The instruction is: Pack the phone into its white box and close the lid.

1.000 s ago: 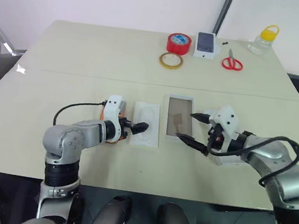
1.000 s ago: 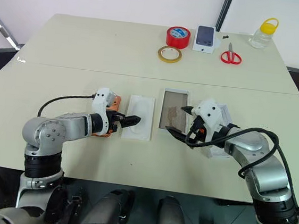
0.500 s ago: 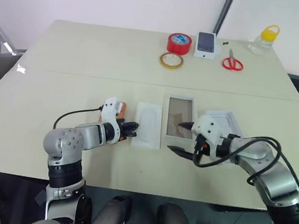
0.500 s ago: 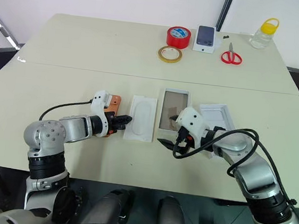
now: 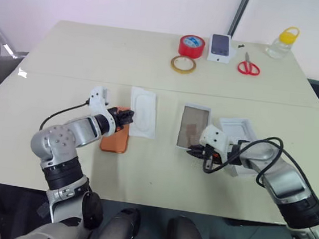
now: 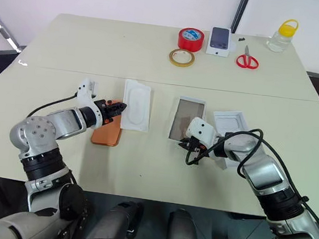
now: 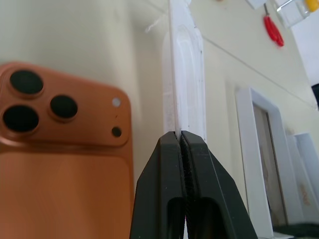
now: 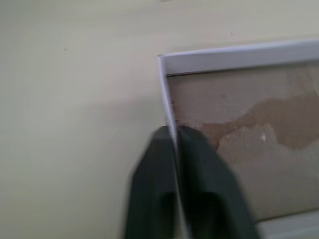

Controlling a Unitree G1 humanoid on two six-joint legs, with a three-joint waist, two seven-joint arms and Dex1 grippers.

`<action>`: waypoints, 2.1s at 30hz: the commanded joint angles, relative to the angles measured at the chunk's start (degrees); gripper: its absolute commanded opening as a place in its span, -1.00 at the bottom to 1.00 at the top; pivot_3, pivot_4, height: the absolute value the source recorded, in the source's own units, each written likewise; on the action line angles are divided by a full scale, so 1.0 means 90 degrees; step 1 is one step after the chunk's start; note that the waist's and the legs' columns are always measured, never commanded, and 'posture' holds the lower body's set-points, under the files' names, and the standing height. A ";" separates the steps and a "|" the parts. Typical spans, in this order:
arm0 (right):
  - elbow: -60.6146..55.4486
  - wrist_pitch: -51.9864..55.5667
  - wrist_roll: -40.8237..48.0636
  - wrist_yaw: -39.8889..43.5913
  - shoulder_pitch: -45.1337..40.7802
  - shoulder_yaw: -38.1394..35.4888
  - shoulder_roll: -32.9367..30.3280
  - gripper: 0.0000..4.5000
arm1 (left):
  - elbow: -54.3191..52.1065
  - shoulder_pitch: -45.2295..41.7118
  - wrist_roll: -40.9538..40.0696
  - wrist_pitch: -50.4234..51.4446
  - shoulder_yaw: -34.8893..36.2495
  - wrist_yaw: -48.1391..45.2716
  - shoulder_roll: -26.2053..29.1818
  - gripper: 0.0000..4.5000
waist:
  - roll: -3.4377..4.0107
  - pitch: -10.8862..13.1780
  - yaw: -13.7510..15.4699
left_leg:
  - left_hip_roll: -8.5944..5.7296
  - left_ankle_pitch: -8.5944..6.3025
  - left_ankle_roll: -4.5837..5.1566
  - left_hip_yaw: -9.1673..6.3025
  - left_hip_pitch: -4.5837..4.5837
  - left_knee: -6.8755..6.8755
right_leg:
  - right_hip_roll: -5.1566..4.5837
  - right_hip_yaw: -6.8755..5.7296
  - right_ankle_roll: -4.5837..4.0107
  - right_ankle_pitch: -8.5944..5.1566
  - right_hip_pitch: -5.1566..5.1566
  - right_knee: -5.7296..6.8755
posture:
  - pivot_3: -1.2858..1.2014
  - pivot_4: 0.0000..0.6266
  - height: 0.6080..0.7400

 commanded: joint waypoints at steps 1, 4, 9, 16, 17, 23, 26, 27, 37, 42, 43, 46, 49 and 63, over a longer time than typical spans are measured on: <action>-0.0556 -0.0218 -0.0110 0.0315 0.0039 0.0156 -0.0200 -0.96 | -0.0139 -0.0157 -0.0132 -0.0068 0.0033 -0.0014 0.0090 -1.00 | 0.0000 0.0000 -0.0006 | 0.0000 0.0000 0.0000 0.0000 0.0000 0.0000 | 0.0000 0.0000 0.0000 0.0000 0.0000 0.0000 | 0.03 -0.52 1.00; -0.0927 -0.0175 -0.0109 0.0401 0.0106 0.0259 -0.0186 -0.96 | -0.0089 -0.0314 -0.0177 -0.0093 0.0137 -0.0012 0.0104 -1.00 | -0.0004 0.0002 -0.0005 | 0.0000 0.0000 0.0000 0.0000 0.0000 0.0000 | 0.0000 0.0000 0.0001 0.0000 0.0000 0.0000 | 0.03 -0.52 1.00; -0.1087 -0.0334 -0.0427 0.0254 0.0024 0.0665 0.0155 -0.96 | -0.0005 -0.0722 -0.0323 0.0018 0.0501 0.0089 -0.0074 -1.00 | -0.0013 0.0006 0.0000 | 0.0000 -0.0001 -0.0001 -0.0001 0.0000 0.0002 | 0.0001 0.0000 0.0003 0.0001 0.0000 0.0001 | 0.03 -0.52 1.00; -0.0417 -0.0523 -0.0725 0.0078 -0.0514 0.0789 0.0723 -0.85 | -0.0228 -0.0799 -0.0447 0.0347 0.0585 0.0262 -0.0402 -1.00 | -0.0014 0.0007 -0.0007 | 0.0000 0.0000 -0.0002 0.0000 0.0000 0.0004 | 0.0001 0.0001 0.0006 0.0002 -0.0001 0.0004 | 0.03 -0.52 1.00; -0.0369 -0.0478 -0.0697 0.0080 -0.0574 0.0759 0.0761 -0.72 | -0.0271 -0.0802 -0.0462 0.0406 0.0617 0.0286 -0.0464 -1.00 | -0.0015 0.0007 -0.0008 | 0.0000 0.0000 -0.0002 0.0000 0.0000 0.0004 | 0.0001 0.0001 0.0006 0.0001 0.0000 0.0003 | 0.03 -0.52 1.00; -0.0663 -0.0439 -0.0310 0.0222 -0.0457 0.0104 0.0493 0.57 | -0.0565 -0.0689 -0.0427 0.0758 0.0610 0.0359 -0.0848 -1.00 | -0.0016 0.0008 0.0016 | -0.0002 0.0000 -0.0002 -0.0001 -0.0002 0.0005 | 0.0000 0.0001 0.0007 0.0002 0.0001 -0.0001 | 0.03 -0.52 1.00; -0.0756 -0.0434 -0.0194 0.0294 -0.0260 -0.0241 0.0166 0.77 | -0.0619 -0.0681 -0.0379 0.0887 0.0572 0.0390 -0.1029 -1.00 | -0.0017 0.0008 0.0029 | -0.0004 0.0000 -0.0001 0.0000 -0.0002 0.0005 | 0.0000 0.0001 0.0008 0.0002 0.0001 -0.0001 | 0.03 -0.52 1.00; -0.0761 -0.0441 -0.0189 0.0285 -0.0183 -0.0366 0.0049 0.77 | -0.0625 -0.0660 -0.0361 0.0927 0.0541 0.0417 -0.1108 -1.00 | -0.0018 0.0009 0.0043 | -0.0004 0.0000 -0.0001 0.0000 -0.0002 0.0005 | 0.0000 0.0001 0.0008 0.0002 0.0002 -0.0001 | 0.03 -0.52 1.00; -0.0428 -0.0686 -0.0371 -0.0048 0.0032 -0.0907 -0.0207 0.77 | -0.0447 -0.0370 -0.0315 0.0962 -0.0026 0.0699 -0.1477 -1.00 | -0.0019 0.0009 0.0106 | -0.0002 -0.0001 -0.0001 0.0008 -0.0002 0.0003 | 0.0000 0.0009 0.0009 0.0002 -0.0002 0.0000 | 0.03 -0.52 1.00; -0.0397 -0.0766 -0.0370 -0.0098 0.0094 -0.0885 -0.0199 0.77 | -0.0317 -0.0430 -0.0340 0.0962 -0.0051 0.0672 -0.1572 -1.00 | -0.0019 0.0009 0.0142 | -0.0003 -0.0001 -0.0001 0.0010 -0.0002 0.0003 | 0.0000 0.0013 0.0010 0.0001 -0.0002 -0.0004 | 0.03 -0.52 1.00; -0.0390 -0.0779 -0.0375 -0.0110 0.0103 -0.0880 -0.0194 0.77 | -0.0289 -0.0439 -0.0344 0.0962 -0.0049 0.0669 -0.1591 -1.00 | -0.0019 0.0009 0.0139 | -0.0003 -0.0001 -0.0001 0.0011 -0.0002 0.0003 | 0.0000 0.0013 0.0011 0.0001 -0.0002 -0.0004 | 0.03 -0.52 1.00; -0.0354 -0.0810 -0.0405 -0.0161 0.0116 -0.0863 -0.0173 0.77 | -0.0207 -0.0416 -0.0445 0.0962 -0.0115 0.0658 -0.1643 -1.00 | -0.0019 0.0009 0.0134 | -0.0003 -0.0001 -0.0001 0.0011 -0.0002 0.0003 | 0.0000 0.0013 0.0011 0.0001 -0.0003 -0.0003 | 0.03 -0.52 1.00; -0.0313 -0.0830 -0.0411 -0.0190 0.0106 -0.0864 -0.0171 0.77 | -0.0128 -0.0367 -0.0531 0.0962 -0.0230 0.0643 -0.1624 -1.00 | -0.0020 0.0010 0.0141 | -0.0003 -0.0001 -0.0001 0.0011 -0.0002 0.0003 | 0.0000 0.0013 0.0011 0.0000 -0.0002 -0.0003 | 0.03 -0.52 1.00; -0.0203 -0.0935 -0.0466 -0.0278 0.0150 -0.0918 -0.0231 0.80 | 0.0317 -0.0494 -0.0743 0.0962 -0.0335 0.0524 -0.1449 -0.13 | -0.0020 0.0010 0.0134 | -0.0003 -0.0001 -0.0001 0.0012 -0.0002 0.0004 | 0.0000 0.0014 0.0012 0.0000 -0.0003 -0.0002 | 0.03 -0.52 1.00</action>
